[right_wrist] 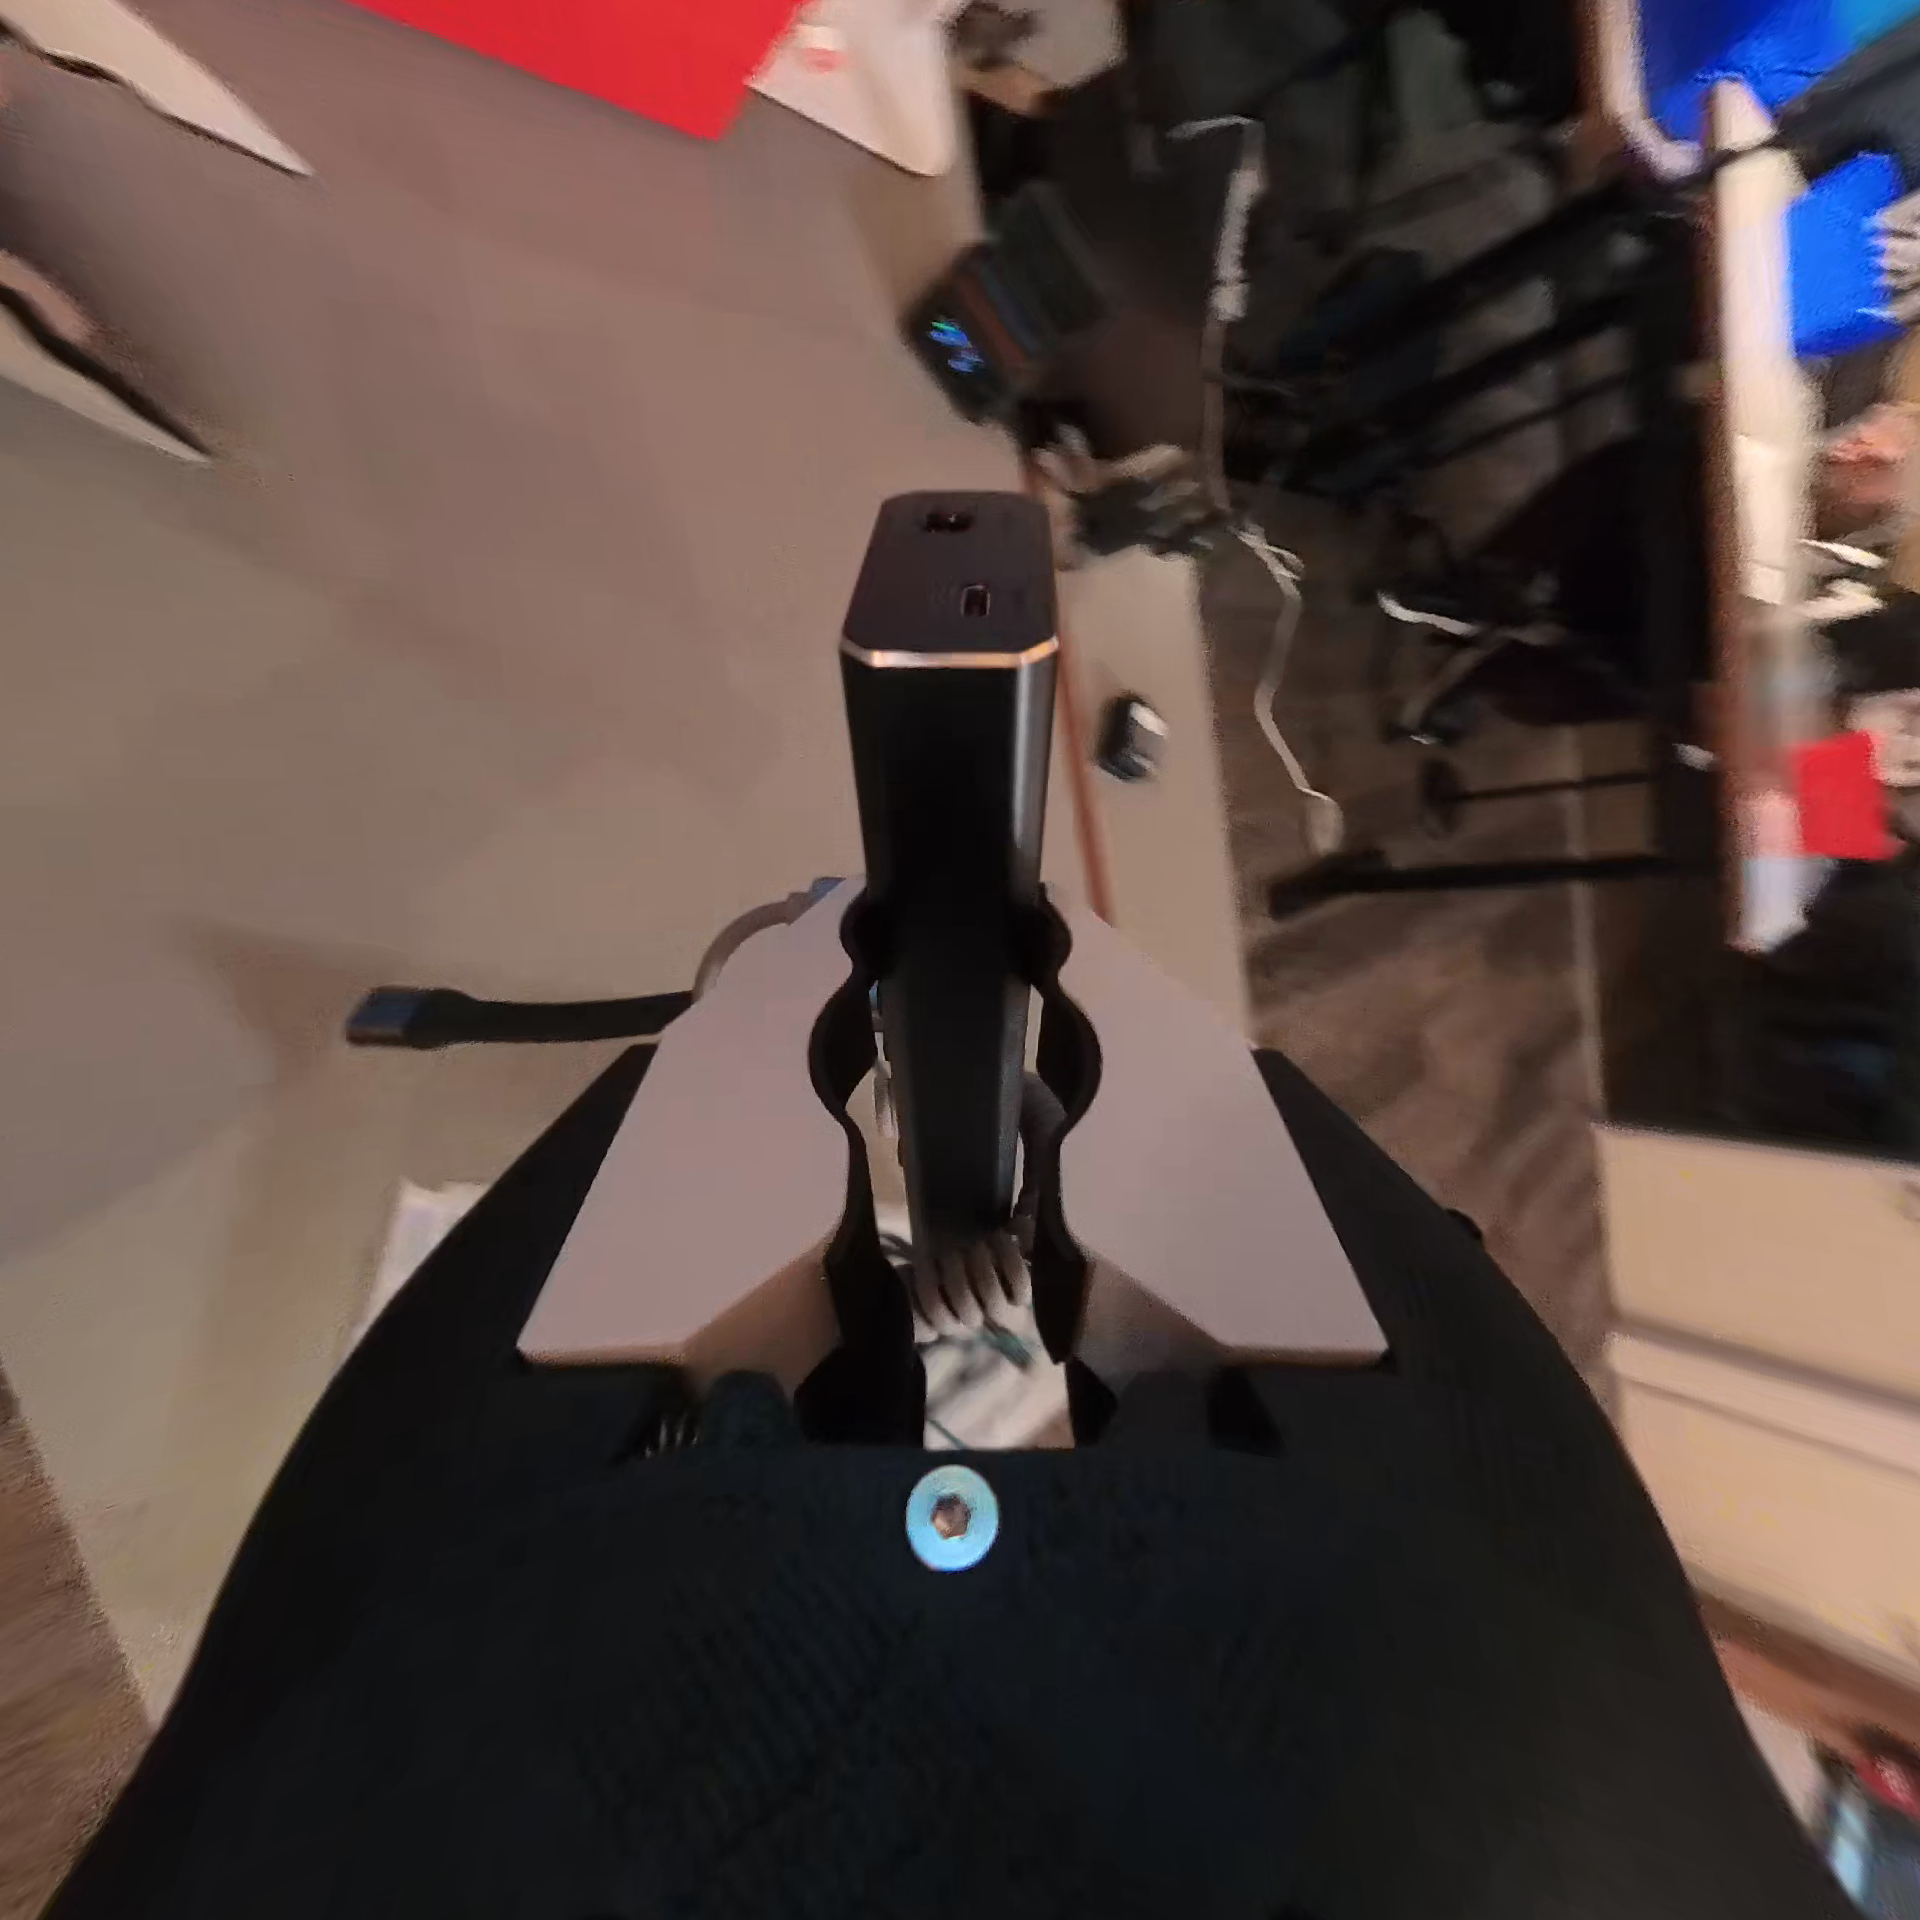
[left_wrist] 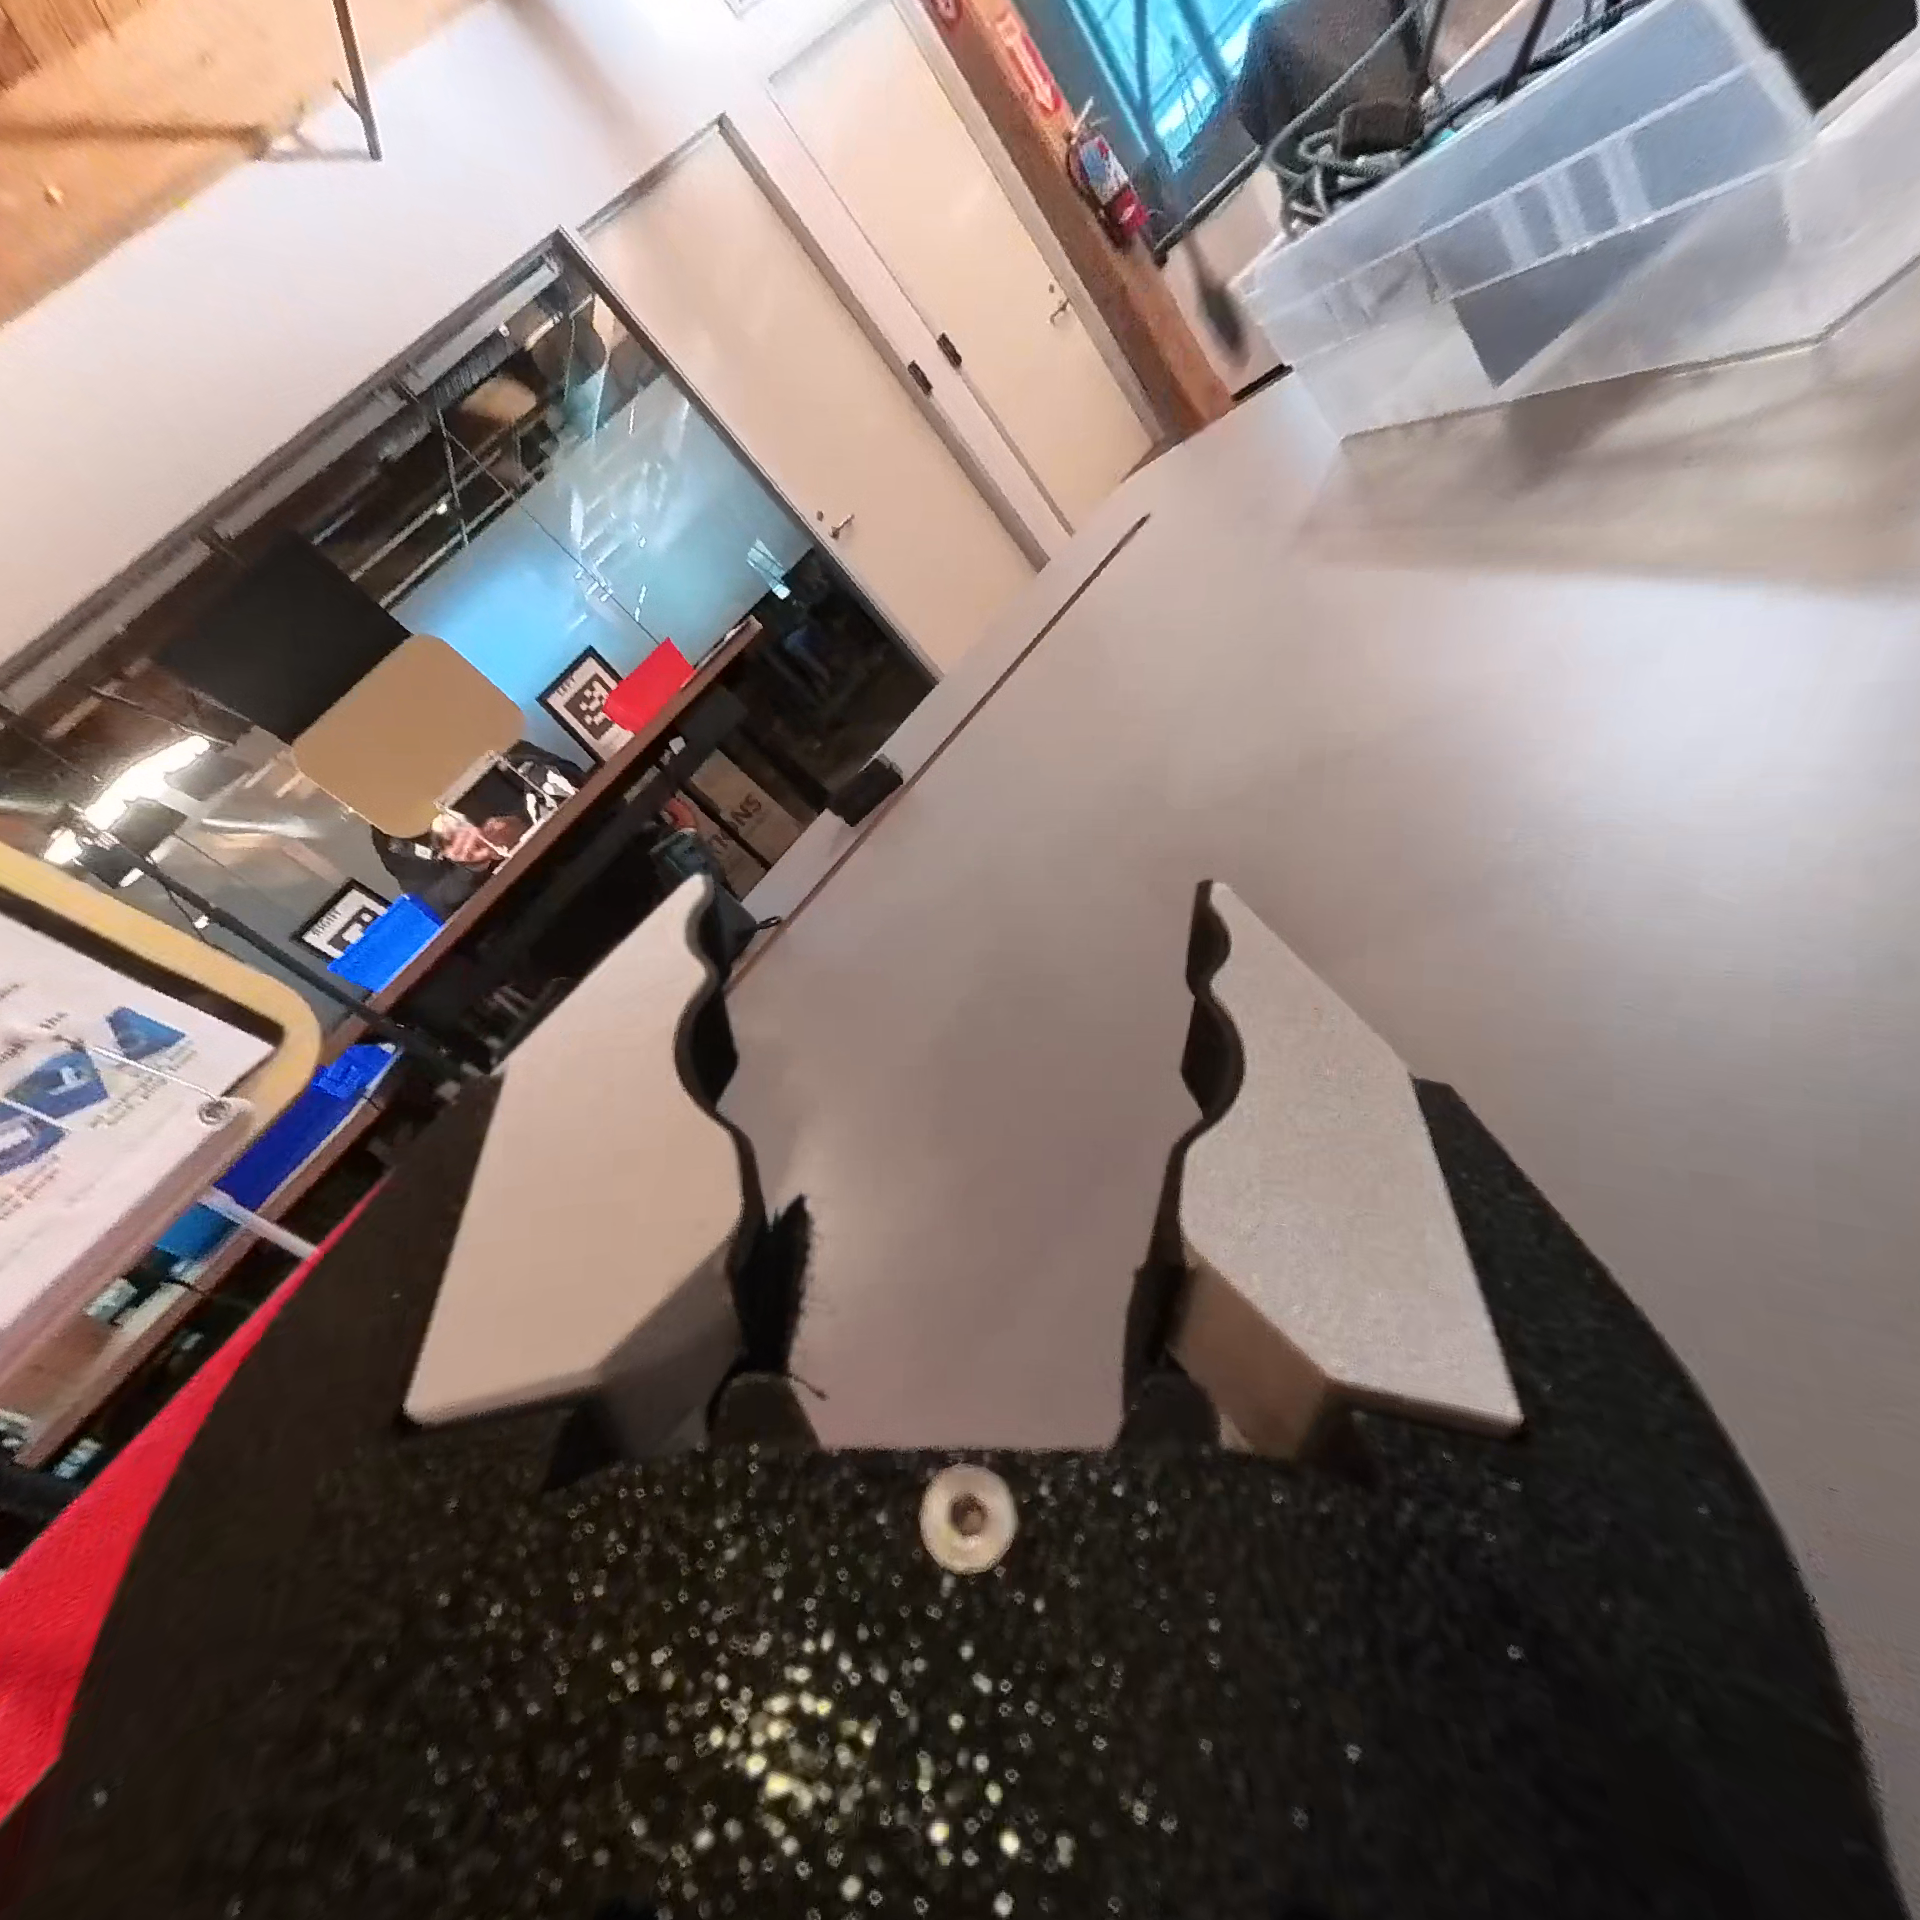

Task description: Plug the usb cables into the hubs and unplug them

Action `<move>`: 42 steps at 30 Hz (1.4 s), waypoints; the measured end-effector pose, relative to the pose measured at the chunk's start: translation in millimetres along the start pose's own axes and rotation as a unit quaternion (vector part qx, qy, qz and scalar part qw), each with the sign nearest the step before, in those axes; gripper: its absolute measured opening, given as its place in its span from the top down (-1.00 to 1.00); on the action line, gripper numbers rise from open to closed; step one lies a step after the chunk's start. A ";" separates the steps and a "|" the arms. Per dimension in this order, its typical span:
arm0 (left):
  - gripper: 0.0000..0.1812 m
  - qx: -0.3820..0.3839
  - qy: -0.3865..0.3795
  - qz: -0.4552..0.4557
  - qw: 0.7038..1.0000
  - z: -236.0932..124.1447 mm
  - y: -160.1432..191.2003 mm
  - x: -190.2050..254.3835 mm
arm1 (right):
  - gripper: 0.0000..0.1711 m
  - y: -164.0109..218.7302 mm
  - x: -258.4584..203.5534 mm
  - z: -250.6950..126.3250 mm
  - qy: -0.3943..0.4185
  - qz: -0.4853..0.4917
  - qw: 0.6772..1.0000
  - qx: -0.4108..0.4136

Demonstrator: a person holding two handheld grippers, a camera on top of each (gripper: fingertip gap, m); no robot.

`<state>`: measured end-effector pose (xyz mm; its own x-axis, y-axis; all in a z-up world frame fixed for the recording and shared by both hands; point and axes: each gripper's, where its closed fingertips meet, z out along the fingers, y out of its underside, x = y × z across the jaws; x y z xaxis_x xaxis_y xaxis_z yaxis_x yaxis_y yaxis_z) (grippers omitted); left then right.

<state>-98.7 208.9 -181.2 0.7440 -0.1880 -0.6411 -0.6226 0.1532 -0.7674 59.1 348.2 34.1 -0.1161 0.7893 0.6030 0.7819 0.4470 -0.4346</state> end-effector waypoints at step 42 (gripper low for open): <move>0.11 0.003 -0.029 -0.159 0.987 -1.1 17.5 -34.4 | 0.69 167.6 188.2 -152.7 0.306 0.158 0.936 0.068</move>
<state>-135.5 216.9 -172.6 0.9139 -0.1723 -0.3675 -0.3545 0.1018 -0.9295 261.9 507.4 176.9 0.5127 0.5204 0.6828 0.6277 0.3153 -0.7117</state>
